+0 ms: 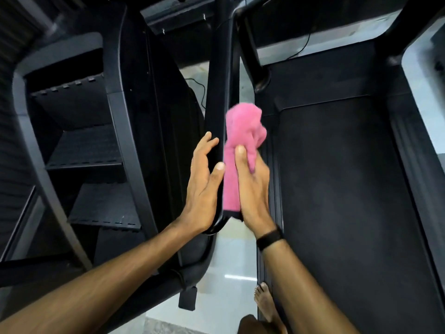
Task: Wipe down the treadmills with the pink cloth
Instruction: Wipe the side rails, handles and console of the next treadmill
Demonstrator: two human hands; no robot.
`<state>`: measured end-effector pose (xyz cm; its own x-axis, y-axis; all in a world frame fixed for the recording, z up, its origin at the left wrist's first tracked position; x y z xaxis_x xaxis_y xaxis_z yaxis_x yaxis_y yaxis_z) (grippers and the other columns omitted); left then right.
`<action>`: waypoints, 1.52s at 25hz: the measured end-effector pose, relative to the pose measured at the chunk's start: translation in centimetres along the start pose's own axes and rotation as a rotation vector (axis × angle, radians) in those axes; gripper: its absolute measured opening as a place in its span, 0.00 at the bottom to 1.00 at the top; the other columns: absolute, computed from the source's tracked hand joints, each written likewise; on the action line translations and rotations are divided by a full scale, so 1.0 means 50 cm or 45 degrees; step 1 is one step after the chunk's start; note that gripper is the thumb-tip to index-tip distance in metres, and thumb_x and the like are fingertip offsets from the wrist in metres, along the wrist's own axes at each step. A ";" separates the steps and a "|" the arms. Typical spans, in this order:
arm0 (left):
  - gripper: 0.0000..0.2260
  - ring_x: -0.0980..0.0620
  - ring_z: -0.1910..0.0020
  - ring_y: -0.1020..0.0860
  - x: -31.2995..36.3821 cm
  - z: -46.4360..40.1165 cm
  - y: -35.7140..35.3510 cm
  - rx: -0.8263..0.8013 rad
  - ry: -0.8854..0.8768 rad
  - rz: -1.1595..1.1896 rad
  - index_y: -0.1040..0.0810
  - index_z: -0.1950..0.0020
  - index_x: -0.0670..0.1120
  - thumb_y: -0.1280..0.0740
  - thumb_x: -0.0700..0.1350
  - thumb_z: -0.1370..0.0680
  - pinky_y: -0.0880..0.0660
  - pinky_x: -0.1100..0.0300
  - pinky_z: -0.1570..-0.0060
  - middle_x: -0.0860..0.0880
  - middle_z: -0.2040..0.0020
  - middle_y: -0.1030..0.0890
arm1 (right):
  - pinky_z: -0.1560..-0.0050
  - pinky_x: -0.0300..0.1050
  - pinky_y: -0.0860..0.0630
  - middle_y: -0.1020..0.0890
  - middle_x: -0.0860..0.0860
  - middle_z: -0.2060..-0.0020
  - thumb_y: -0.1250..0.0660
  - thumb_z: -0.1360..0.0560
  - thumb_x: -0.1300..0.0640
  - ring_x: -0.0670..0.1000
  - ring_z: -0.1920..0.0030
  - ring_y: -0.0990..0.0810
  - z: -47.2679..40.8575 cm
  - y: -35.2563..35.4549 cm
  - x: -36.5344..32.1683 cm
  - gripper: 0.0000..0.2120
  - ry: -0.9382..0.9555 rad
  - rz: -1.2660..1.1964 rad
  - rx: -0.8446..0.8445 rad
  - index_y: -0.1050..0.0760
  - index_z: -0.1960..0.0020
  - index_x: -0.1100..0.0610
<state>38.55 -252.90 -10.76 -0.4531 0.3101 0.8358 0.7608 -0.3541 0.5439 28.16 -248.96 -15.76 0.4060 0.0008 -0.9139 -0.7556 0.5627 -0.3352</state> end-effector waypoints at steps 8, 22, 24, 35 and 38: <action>0.27 0.59 0.22 0.45 0.005 -0.002 0.005 0.030 -0.011 -0.046 0.37 0.24 0.46 0.44 0.57 0.20 0.44 0.57 0.25 0.52 0.20 0.42 | 0.36 0.56 0.23 0.16 0.54 0.42 0.35 0.26 0.31 0.54 0.40 0.18 -0.115 -0.013 0.026 0.32 -0.307 0.014 0.088 0.22 0.34 0.53; 0.25 0.55 0.29 0.35 0.045 -0.198 0.046 0.278 -0.041 -0.294 0.29 0.29 0.44 0.49 0.57 0.19 0.39 0.55 0.28 0.48 0.28 0.32 | 0.47 0.38 0.23 0.16 0.45 0.48 0.33 0.22 0.39 0.43 0.46 0.18 -0.269 -0.038 -0.040 0.20 -0.200 0.080 0.035 0.22 0.37 0.51; 0.29 0.58 0.22 0.47 0.018 -0.225 0.007 0.133 0.098 -0.293 0.41 0.21 0.47 0.52 0.59 0.19 0.49 0.51 0.22 0.50 0.20 0.44 | 0.41 0.46 0.21 0.16 0.48 0.44 0.35 0.20 0.41 0.46 0.43 0.18 -0.266 -0.028 0.010 0.20 -0.307 -0.055 -0.018 0.22 0.35 0.53; 0.35 0.59 0.20 0.55 0.022 -0.232 -0.017 -0.054 0.148 -0.327 0.49 0.18 0.45 0.60 0.65 0.19 0.64 0.43 0.23 0.51 0.18 0.51 | 0.35 0.52 0.24 0.19 0.50 0.38 0.33 0.25 0.37 0.50 0.36 0.21 -0.372 -0.071 -0.016 0.28 -0.094 -0.068 -0.036 0.26 0.31 0.52; 0.34 0.59 0.20 0.53 0.027 -0.232 -0.022 -0.061 0.171 -0.322 0.48 0.19 0.46 0.58 0.65 0.19 0.62 0.41 0.23 0.53 0.18 0.50 | 0.36 0.53 0.23 0.18 0.52 0.38 0.32 0.25 0.37 0.50 0.38 0.20 -0.398 -0.060 0.038 0.29 -0.339 -0.247 -0.080 0.25 0.30 0.52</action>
<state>31.69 -262.33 -9.35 -0.6854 0.2755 0.6740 0.5947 -0.3224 0.7365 20.99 -267.09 -21.04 0.6593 0.1191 -0.7424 -0.6778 0.5216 -0.5182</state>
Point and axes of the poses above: each hand's wrist, its own z-axis away from the middle knuckle, its own y-axis out of the back of the hand, x = y × z, the point moved 9 cm from there along -z, towards the middle knuckle
